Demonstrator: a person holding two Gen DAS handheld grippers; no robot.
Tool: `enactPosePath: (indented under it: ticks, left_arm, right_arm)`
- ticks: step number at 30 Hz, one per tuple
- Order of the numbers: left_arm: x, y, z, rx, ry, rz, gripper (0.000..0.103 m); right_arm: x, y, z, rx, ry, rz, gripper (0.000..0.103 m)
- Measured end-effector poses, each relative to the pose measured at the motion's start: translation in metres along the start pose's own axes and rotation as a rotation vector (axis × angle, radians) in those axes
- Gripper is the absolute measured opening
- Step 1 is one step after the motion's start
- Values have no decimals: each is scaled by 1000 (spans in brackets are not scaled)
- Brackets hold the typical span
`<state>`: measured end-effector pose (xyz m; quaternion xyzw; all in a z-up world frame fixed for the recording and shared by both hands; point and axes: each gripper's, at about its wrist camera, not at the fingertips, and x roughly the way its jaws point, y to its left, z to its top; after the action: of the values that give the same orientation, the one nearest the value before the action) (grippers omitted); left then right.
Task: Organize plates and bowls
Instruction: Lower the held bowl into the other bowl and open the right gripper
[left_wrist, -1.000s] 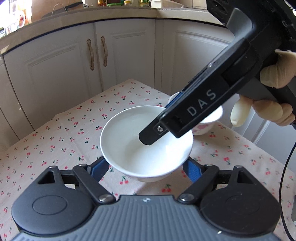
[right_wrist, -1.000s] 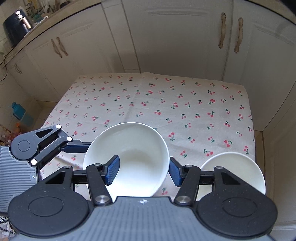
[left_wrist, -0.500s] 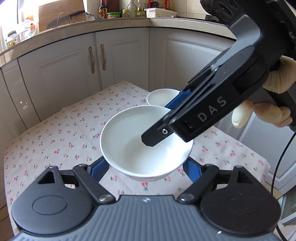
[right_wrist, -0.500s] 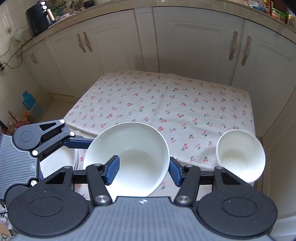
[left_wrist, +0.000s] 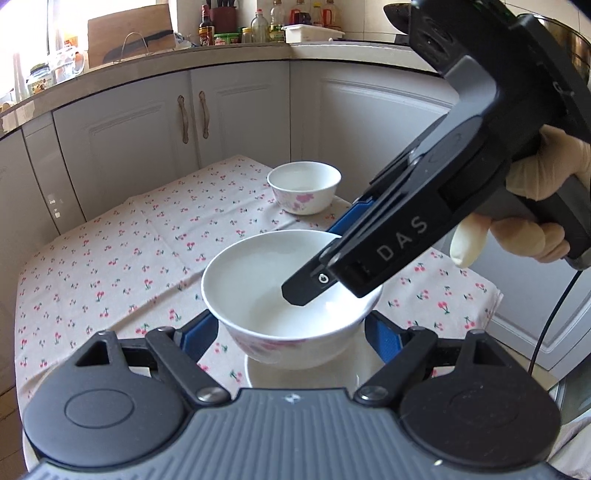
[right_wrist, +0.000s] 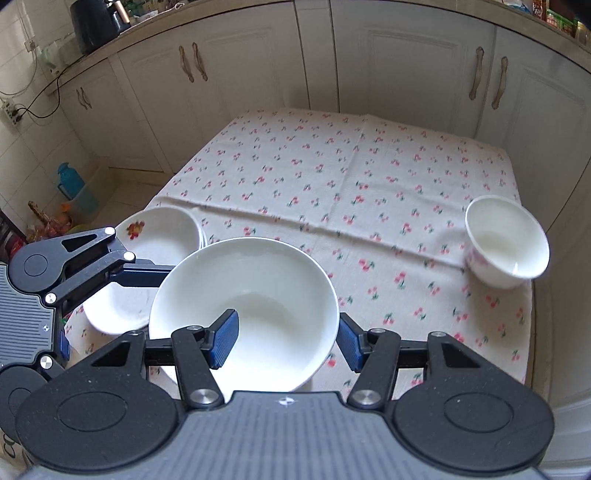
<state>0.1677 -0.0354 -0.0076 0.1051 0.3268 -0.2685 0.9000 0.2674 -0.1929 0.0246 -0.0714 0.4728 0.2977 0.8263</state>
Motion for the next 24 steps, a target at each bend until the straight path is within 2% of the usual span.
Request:
enactPosePath:
  ticks: [16,24]
  left_arm:
    - [-2,-23,-31,-49,-44,34,86]
    - [3,-20,-37,-77,-24,30,86]
  right_arm:
    - [3,9,-33,13,-39,-35,64]
    - [4,10,-42,58,-105,-33,65]
